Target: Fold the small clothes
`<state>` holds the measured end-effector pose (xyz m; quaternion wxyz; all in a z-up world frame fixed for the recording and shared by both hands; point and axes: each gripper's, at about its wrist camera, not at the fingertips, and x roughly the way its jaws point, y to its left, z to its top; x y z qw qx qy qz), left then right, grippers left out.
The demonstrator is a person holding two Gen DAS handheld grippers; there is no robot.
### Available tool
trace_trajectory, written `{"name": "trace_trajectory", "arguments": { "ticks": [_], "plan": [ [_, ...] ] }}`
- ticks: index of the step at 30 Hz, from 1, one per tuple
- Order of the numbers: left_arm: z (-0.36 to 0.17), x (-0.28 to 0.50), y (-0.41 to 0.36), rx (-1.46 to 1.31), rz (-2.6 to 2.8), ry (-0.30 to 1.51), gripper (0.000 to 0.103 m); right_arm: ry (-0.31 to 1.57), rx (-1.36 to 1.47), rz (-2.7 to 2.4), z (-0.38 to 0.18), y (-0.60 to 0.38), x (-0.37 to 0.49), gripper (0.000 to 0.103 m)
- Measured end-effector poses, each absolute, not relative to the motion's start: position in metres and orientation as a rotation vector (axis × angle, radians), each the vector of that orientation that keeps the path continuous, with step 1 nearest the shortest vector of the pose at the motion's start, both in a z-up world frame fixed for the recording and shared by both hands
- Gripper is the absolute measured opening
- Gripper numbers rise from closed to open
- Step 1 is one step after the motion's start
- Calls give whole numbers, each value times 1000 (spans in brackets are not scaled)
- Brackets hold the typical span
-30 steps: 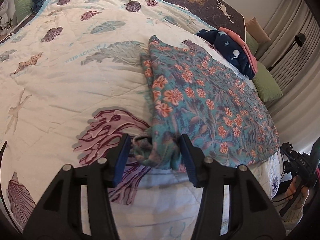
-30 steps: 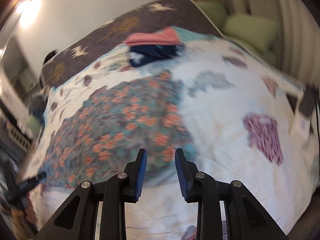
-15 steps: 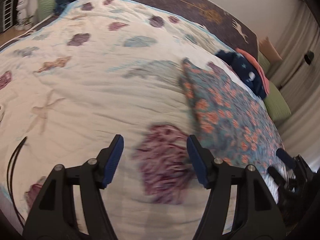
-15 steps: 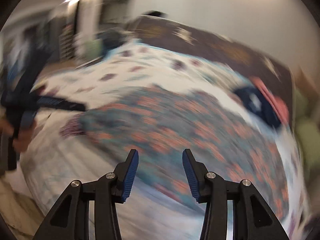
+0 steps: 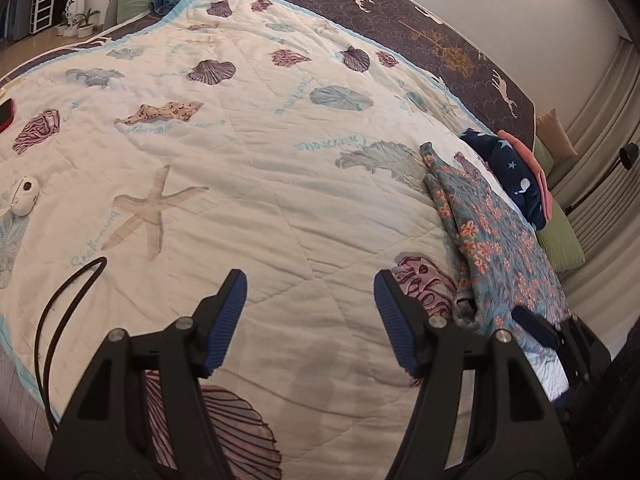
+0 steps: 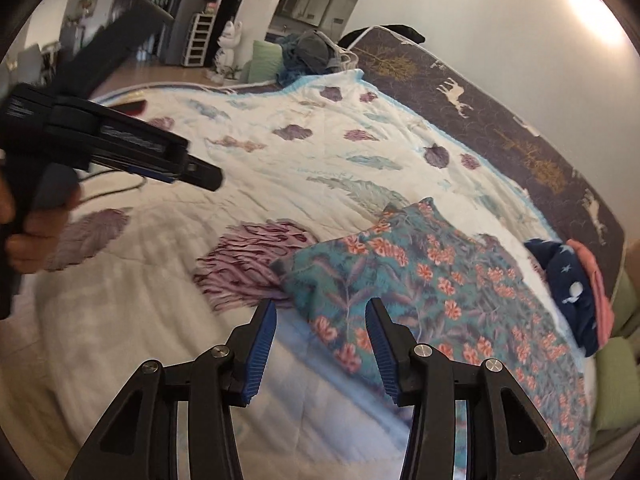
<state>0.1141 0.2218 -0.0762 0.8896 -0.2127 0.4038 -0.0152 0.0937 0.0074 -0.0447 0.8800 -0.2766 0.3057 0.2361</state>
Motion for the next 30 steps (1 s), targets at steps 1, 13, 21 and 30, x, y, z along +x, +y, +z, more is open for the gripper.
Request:
{"name": "trace_trajectory", "arguments": {
  "ticks": [1, 13, 21, 30],
  "plan": [
    [-77, 114, 222, -442, -37, 837, 67, 639, -584, 473, -47, 11, 96, 47],
    [-75, 135, 213, -449, -130, 850, 67, 725, -364, 429, -45, 5, 129, 9],
    [-68, 175, 186, -527, -320, 895, 74, 716, -57, 501, -9, -41, 134, 4],
    [-84, 259, 133, -662, -544, 1056, 78, 739, 40, 534, -6, -56, 139, 4]
  ]
}}
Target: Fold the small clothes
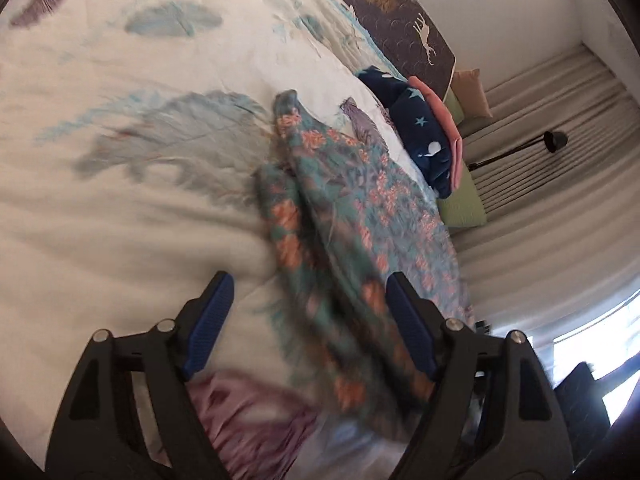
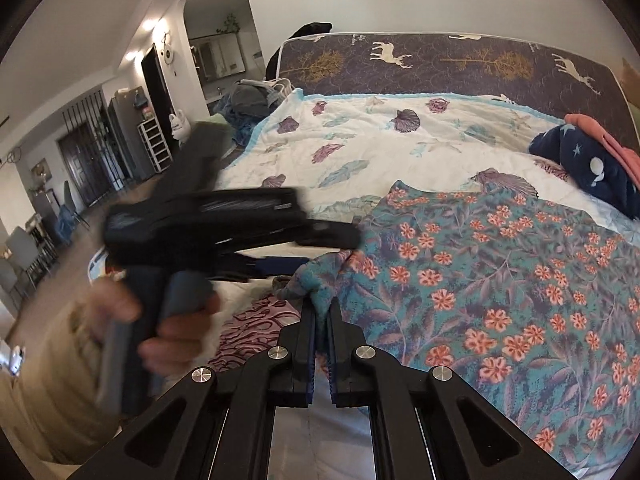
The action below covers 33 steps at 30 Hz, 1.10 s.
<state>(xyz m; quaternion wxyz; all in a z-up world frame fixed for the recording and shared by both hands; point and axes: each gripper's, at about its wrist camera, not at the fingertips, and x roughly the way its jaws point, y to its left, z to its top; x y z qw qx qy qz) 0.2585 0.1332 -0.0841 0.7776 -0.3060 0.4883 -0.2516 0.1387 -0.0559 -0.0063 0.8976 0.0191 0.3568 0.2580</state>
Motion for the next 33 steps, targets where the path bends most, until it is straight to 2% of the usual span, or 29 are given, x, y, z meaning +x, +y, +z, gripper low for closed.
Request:
{"name": "trace_trajectory", "arguments": {
  "ticks": [5, 7, 9, 11, 12, 18, 20, 22, 24, 26, 28, 29, 30, 31, 33],
  "plan": [
    [-85, 279, 133, -774, -579, 1082, 78, 752, 14, 563, -10, -54, 139, 6],
    [-82, 278, 131, -726, -572, 1078, 71, 780, -50, 574, -16, -47, 138, 12],
    [-81, 279, 128, -676, -569, 1078, 64, 770, -143, 553, -22, -39, 129, 41],
    [-82, 279, 126, -625, -570, 1084, 59, 729, -240, 523, -26, -30, 119, 63],
    [-82, 279, 125, -614, -570, 1086, 57, 702, -303, 508, -29, -22, 113, 65],
    [-79, 296, 124, -555, -575, 1113, 56, 661, -570, 435, -58, 20, 104, 65],
    [-79, 301, 125, -537, -571, 1122, 56, 636, -592, 390, -61, 26, 107, 65],
    [-80, 305, 127, -541, -579, 1136, 56, 627, -590, 351, -60, 30, 113, 61],
    [-81, 308, 126, -547, -588, 1148, 56, 657, -551, 339, -59, 29, 123, 22],
    [-83, 312, 122, -561, -603, 1158, 56, 677, -469, 353, -53, 20, 130, 14],
    [-84, 316, 117, -574, -617, 1163, 56, 667, -389, 369, -41, 8, 130, 13],
    [-84, 317, 113, -571, -618, 1156, 50, 660, -359, 373, -36, 3, 130, 13],
    [-83, 318, 109, -560, -618, 1151, 20, 655, -330, 378, -32, -1, 130, 13],
    [-81, 320, 102, -535, -620, 1156, 9, 660, -303, 385, -29, -6, 131, 12],
    [-75, 320, 97, -512, -596, 1141, 9, 679, -244, 400, -25, -13, 135, 12]
  ]
}}
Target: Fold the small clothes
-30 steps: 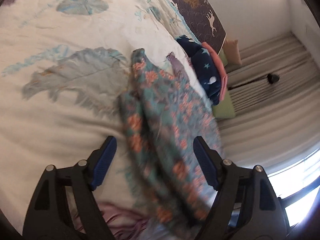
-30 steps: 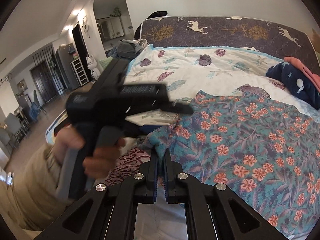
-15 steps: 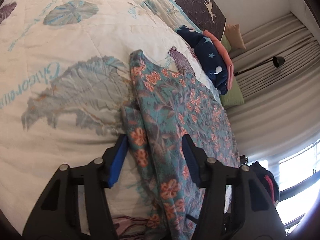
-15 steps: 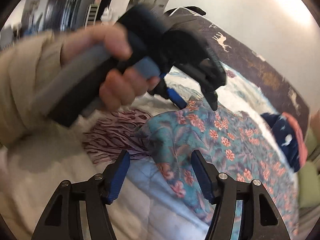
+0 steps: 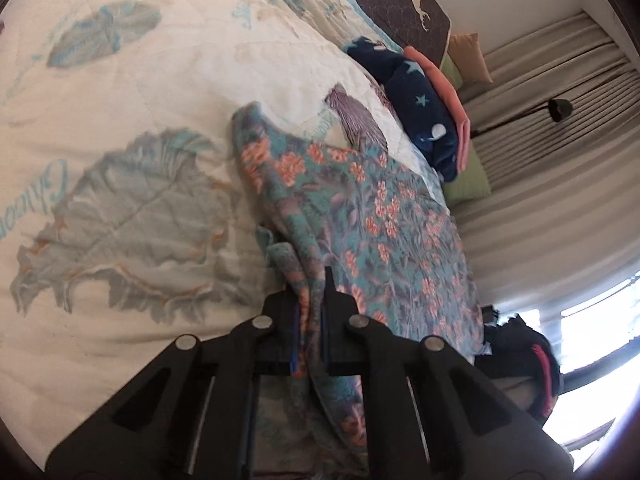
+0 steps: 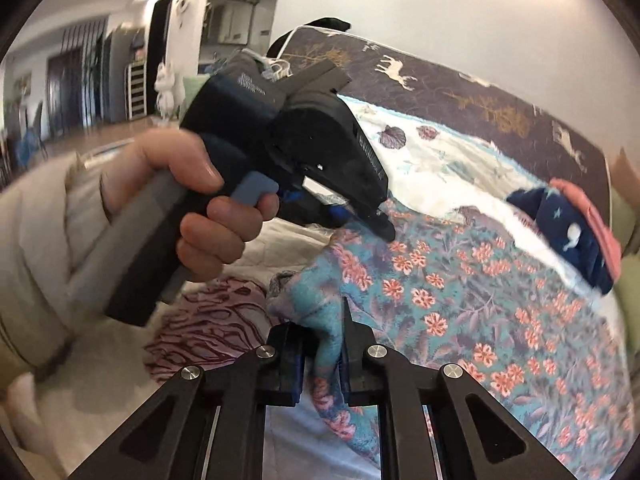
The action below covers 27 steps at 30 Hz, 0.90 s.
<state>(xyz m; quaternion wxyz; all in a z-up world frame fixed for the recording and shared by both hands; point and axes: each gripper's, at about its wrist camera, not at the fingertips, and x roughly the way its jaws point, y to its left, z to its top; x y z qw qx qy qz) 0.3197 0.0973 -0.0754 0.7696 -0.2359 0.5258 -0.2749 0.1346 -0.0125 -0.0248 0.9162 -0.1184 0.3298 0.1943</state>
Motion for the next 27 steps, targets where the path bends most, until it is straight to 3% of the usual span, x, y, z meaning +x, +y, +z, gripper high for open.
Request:
{"name": "trace_trajectory", "arguments": {
  "ticks": [12, 27],
  "plan": [
    [0, 313, 43, -407, -628, 1064, 9, 601, 6, 410, 19, -82, 133, 11],
    [34, 307, -151, -135, -777, 1084, 9, 473, 332, 230, 35, -246, 97, 11]
  ]
}}
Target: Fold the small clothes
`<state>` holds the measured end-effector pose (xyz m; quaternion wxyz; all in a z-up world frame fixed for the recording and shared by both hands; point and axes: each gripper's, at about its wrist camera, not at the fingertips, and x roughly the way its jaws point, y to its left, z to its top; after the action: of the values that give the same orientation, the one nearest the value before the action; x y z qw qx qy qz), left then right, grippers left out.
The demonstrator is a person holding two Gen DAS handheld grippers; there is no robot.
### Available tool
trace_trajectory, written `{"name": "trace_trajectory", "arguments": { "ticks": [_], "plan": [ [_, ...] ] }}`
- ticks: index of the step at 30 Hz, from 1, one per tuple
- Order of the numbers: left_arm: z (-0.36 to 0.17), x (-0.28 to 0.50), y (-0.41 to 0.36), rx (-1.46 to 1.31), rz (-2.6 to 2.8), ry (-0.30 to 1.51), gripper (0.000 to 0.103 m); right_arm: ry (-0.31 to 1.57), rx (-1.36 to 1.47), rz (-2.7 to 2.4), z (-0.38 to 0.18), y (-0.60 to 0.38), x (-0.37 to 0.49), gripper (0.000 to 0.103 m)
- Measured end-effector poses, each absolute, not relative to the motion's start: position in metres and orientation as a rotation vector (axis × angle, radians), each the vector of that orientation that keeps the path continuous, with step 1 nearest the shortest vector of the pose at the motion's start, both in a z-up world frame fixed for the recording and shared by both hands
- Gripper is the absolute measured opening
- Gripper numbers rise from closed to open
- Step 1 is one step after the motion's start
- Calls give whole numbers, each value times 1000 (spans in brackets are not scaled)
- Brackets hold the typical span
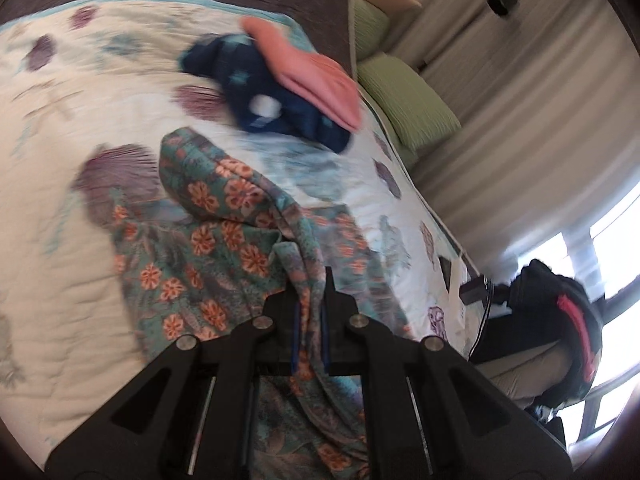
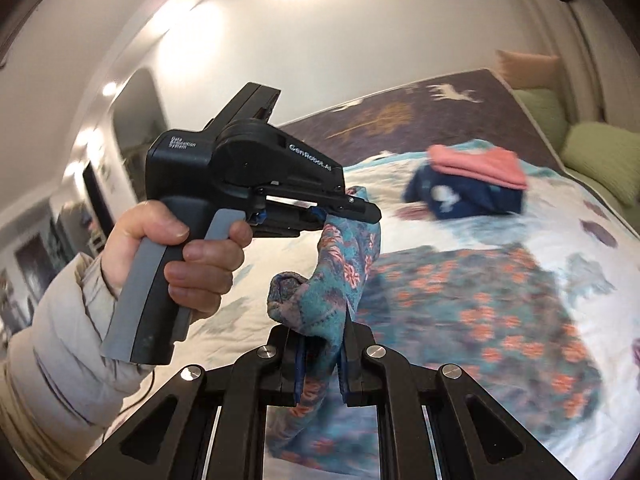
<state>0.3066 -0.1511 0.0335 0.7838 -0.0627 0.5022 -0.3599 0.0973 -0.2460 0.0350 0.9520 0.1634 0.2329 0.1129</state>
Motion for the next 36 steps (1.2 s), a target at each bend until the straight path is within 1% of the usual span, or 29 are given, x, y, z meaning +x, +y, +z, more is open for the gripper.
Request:
{"name": "trace_trajectory", "arguments": {
  "ticks": [5, 11, 13, 15, 16, 19, 20, 22, 24, 27, 32, 36],
  "plan": [
    [13, 297, -230, -4, -836, 1127, 9, 493, 443, 161, 23, -299, 82, 11],
    [-26, 287, -300, 137, -859, 1187, 9, 577, 612, 55, -13, -362, 67, 11],
    [-37, 283, -313, 194, -856, 1189, 10, 595, 631, 28, -20, -371, 61, 11],
    [-43, 280, -320, 223, -853, 1184, 17, 625, 650, 20, -29, -377, 60, 12],
    [-45, 281, -320, 220, -853, 1188, 21, 637, 659, 24, -32, -379, 61, 12],
    [-40, 282, -315, 178, -849, 1185, 29, 653, 684, 47, -38, -389, 57, 21],
    [-33, 281, -308, 164, -842, 1172, 32, 653, 681, 55, -37, -393, 55, 25],
    [-22, 276, -295, 155, -830, 1128, 44, 641, 670, 64, -39, -405, 54, 27],
    [-8, 262, -279, 163, -837, 1062, 48, 617, 676, 65, -37, -419, 44, 33],
    [2, 234, -249, 190, -858, 1001, 55, 602, 691, 50, -39, -440, 32, 36],
    [-5, 173, -205, 243, -884, 963, 57, 683, 637, -36, -55, -458, 22, 37],
    [-20, 141, -201, 358, -877, 935, 57, 709, 565, 27, -56, -448, 19, 37]
  ]
}}
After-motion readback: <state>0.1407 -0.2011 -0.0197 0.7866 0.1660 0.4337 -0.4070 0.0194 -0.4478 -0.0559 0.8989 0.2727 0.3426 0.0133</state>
